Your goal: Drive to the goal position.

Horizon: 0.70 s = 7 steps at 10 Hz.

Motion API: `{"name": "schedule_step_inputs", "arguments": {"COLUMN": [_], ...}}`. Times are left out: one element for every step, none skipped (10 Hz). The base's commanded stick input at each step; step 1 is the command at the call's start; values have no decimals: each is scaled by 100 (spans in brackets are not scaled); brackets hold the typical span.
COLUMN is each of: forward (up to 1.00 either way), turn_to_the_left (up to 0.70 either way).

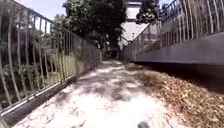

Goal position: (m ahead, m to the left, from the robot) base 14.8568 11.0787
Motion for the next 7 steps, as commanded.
{"name": "schedule_step_inputs", "arguments": {"forward": [50, 50, 50, 50, 50, 50, 50], "turn_to_the_left": [0, 0, 0, 0, 0, 0, 0]}}
